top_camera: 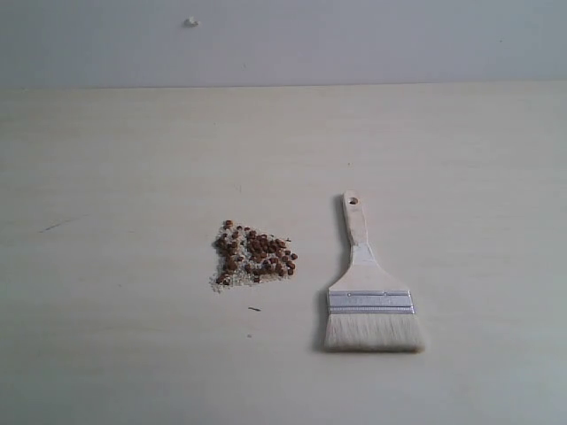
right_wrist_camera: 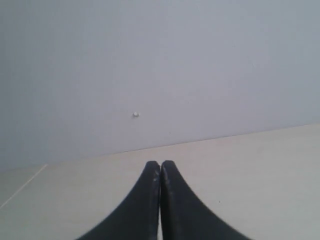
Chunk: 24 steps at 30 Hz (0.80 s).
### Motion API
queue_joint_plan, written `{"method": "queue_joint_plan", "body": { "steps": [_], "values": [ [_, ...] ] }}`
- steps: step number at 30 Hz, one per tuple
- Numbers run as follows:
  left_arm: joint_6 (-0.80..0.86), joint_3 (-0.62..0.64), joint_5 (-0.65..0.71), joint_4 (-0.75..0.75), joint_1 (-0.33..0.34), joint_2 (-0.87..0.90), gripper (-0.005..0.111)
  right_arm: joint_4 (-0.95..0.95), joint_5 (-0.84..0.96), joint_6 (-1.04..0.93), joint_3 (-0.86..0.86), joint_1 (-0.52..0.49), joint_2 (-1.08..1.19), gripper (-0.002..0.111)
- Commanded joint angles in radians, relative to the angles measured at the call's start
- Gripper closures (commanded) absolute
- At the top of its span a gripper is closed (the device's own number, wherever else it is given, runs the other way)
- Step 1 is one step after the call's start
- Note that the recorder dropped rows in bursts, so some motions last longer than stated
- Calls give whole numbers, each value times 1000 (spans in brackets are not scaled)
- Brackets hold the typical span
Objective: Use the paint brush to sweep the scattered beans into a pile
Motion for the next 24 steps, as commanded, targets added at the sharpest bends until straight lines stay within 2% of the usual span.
{"method": "queue_joint_plan", "body": {
  "steps": [1, 5, 9, 17, 20, 24],
  "values": [
    [-3, 2, 1, 1, -7, -5, 107, 1, -7, 0, 5, 0, -7, 108],
    [-3, 2, 1, 1, -7, -5, 107, -5, 57, -74, 5, 0, -52, 108],
    [-3, 2, 1, 1, -7, -5, 107, -11, 303, -81, 25, 0, -187, 108],
    [-3, 2, 1, 1, -7, -5, 107, -25, 621, -115, 94, 0, -399, 108],
    [-3, 2, 1, 1, -7, -5, 107, -25, 686, -115, 93, 0, -415, 108],
    [-3, 2, 1, 1, -7, -5, 107, -33, 685, -113, 93, 0, -418, 108]
  ]
}}
